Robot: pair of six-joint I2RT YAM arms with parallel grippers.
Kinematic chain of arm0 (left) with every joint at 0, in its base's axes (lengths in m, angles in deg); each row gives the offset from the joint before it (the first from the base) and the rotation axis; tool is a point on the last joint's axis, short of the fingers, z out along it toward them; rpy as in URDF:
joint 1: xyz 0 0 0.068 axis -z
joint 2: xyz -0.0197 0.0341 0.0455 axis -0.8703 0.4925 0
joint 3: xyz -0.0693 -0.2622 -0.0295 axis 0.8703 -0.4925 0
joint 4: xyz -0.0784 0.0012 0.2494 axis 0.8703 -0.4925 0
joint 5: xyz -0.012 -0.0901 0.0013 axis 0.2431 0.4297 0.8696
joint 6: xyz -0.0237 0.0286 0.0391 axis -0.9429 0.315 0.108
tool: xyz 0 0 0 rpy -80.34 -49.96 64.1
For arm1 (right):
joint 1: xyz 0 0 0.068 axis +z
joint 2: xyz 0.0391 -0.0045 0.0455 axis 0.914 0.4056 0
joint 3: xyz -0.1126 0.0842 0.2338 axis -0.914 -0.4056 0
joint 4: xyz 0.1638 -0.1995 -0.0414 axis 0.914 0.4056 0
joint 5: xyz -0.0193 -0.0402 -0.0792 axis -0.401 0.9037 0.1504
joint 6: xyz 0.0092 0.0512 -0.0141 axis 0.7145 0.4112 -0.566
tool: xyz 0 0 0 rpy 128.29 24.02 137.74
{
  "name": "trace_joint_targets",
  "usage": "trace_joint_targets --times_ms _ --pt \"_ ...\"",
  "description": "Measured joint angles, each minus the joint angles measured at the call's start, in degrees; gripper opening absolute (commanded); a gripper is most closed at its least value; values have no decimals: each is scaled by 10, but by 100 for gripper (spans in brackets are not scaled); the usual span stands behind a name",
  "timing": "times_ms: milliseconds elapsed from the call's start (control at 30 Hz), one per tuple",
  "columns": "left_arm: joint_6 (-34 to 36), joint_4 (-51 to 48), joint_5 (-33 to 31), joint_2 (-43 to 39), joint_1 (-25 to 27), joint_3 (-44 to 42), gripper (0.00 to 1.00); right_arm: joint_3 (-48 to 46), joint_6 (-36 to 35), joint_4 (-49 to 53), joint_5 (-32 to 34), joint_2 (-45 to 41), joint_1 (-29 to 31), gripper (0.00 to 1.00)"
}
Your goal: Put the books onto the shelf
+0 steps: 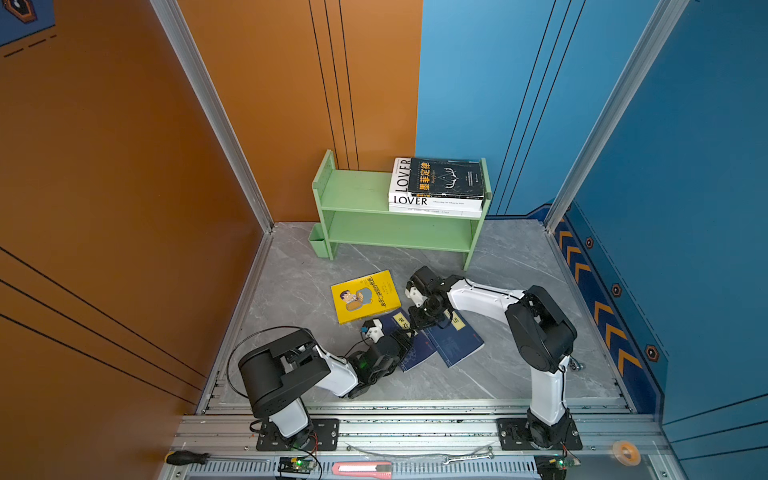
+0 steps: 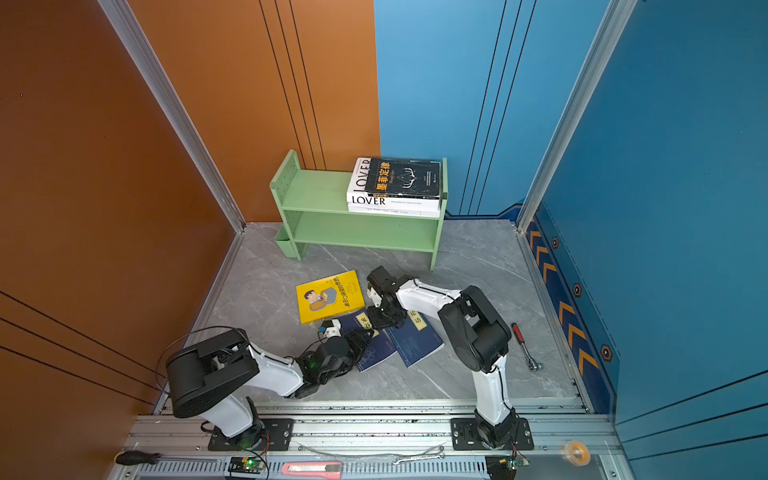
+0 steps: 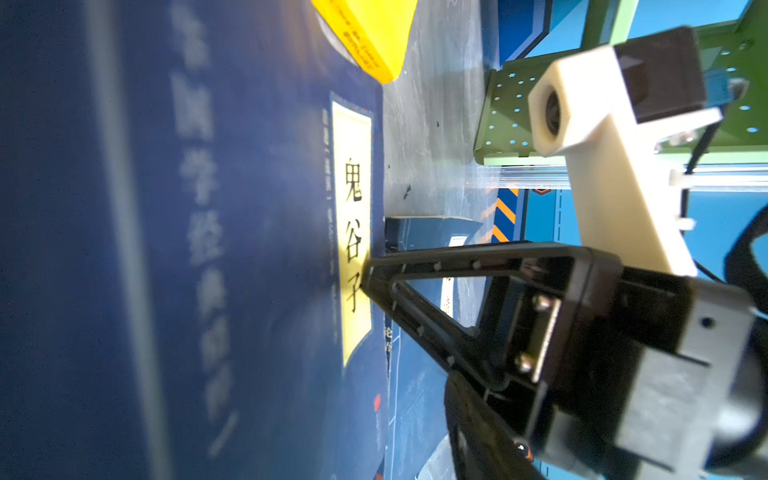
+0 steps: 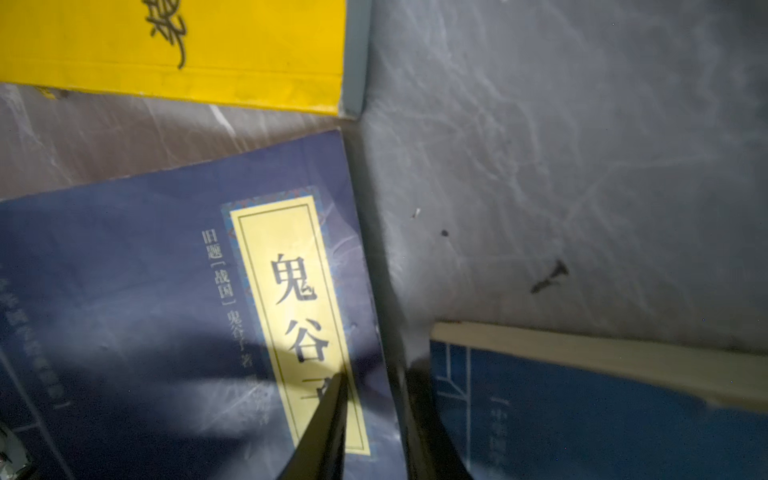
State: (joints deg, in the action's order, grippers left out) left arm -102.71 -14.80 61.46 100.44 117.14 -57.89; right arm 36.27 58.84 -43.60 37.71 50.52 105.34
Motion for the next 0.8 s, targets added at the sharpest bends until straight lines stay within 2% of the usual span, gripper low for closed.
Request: trace_joint_targets --times_ms 100,200,233,267,367,400,467,600,800 --pt "0 -5 6 0 0 5 2 -5 4 0 -4 -4 -4 26" --pt "1 -9 9 -3 0 6 2 -10 6 0 -4 -9 -4 27" --pt "1 -12 11 -7 0 6 13 -12 7 0 -4 -12 -4 27" --pt "2 -16 12 -12 0 6 36 -14 8 0 -4 -14 -5 27" --pt "11 -40 18 -38 -2 9 59 -16 8 -1 -4 -19 -6 27" --pt "17 -50 21 -48 -3 12 63 -16 8 -2 -4 -20 -7 27" --pt "25 -78 26 -68 -3 21 68 -19 8 -5 -4 -21 -7 27" --pt "43 -170 40 -120 -3 40 82 -26 8 -10 -4 -21 -7 27" --pt "48 -282 55 -185 -3 53 80 -32 8 -15 -4 -22 -7 27"
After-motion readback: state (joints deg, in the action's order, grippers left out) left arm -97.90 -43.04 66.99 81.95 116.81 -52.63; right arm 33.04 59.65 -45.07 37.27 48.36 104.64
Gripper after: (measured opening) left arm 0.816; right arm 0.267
